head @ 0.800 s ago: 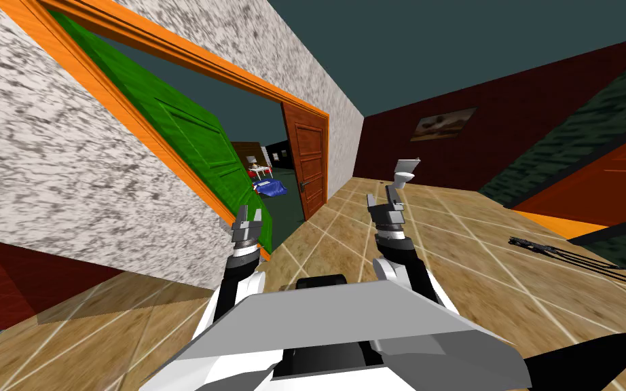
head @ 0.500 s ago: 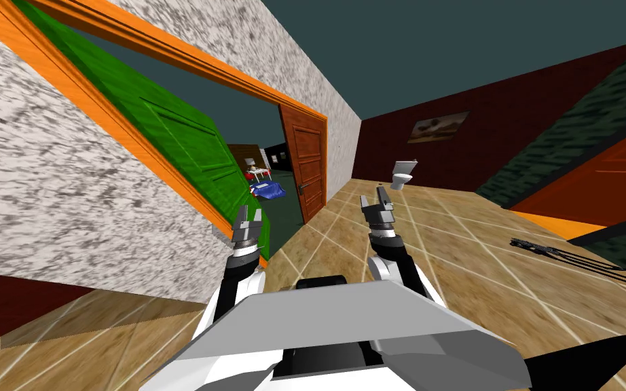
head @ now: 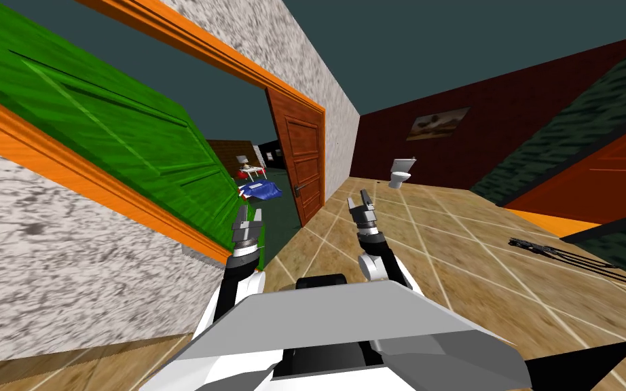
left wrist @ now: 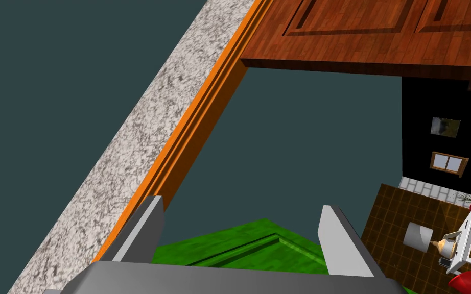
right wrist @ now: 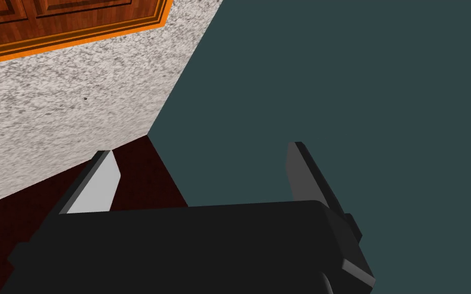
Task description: Push the door open
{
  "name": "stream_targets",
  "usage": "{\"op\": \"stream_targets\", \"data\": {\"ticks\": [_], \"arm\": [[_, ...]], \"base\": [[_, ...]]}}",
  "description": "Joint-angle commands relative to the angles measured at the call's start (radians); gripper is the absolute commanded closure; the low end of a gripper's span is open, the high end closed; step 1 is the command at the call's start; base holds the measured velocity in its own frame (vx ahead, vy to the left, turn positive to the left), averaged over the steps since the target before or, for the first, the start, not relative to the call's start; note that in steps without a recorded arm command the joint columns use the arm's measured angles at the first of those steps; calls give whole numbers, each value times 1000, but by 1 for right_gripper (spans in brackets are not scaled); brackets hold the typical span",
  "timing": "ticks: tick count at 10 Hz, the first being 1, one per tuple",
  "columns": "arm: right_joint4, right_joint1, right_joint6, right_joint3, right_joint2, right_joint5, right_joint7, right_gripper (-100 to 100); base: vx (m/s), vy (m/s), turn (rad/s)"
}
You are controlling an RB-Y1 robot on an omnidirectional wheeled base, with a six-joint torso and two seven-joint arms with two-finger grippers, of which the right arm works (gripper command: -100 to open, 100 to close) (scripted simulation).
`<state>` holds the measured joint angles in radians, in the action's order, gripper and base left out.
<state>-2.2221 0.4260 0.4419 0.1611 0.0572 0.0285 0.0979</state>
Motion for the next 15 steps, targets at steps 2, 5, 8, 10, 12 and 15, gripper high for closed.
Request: {"op": "stream_targets", "data": {"ticks": [2,5,8,10,12,15], "arm": [[55,-38,-9,60,11,0,11,-100],[107,-75,-14,109,19,-1,22,-100],[162,-115,-20,161,27,-2,34,-100],[205,-145,-25,202,32,-3,43,-100],[235,-166,-28,230,35,-4,49,-100],[296,-209,-34,287,41,-5,62,-100]], "base": [[196,-18,-71],[135,-9,-58],[139,-6,-55],[156,-7,-73],[100,4,-47],[105,-2,-68]]}}
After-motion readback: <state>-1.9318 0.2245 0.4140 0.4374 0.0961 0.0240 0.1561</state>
